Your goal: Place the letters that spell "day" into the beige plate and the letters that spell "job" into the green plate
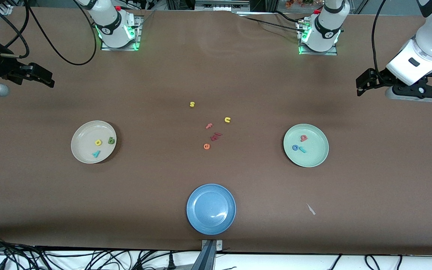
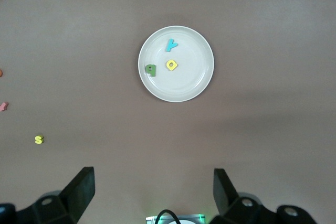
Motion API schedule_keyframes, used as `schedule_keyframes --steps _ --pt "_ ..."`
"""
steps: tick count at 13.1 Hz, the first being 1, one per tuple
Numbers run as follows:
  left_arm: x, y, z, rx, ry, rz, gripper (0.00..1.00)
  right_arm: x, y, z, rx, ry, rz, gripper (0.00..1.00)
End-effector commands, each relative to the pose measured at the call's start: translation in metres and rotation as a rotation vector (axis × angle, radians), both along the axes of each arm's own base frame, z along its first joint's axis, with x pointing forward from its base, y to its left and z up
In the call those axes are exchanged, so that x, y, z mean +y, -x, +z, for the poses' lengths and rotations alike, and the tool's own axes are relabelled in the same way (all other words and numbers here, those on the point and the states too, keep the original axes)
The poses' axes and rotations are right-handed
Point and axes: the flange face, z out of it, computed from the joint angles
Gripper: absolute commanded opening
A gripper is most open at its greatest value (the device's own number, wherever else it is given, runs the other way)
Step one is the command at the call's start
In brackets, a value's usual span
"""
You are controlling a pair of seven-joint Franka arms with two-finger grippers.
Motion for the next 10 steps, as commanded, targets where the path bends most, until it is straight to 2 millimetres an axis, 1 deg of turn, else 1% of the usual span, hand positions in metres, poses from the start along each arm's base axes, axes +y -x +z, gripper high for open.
schedule_keyframes --steps 1,8,10 --pt "0.0005 -0.003 0.0047 0.002 0.032 -0.017 1.0 -0.0013 0.0067 0.0037 -0.007 -0.016 0.02 1.0" --pt "-0.0003 -0.0029 0.0047 0.002 0.031 -0.018 1.0 -0.0031 0.0058 0.0043 -0.014 -0.015 0.016 1.0" --pt "0.0005 -0.003 0.0047 0.002 0.032 -0.017 1.0 -0.0021 0.0009 0.0068 -0.052 -0.016 0.017 1.0"
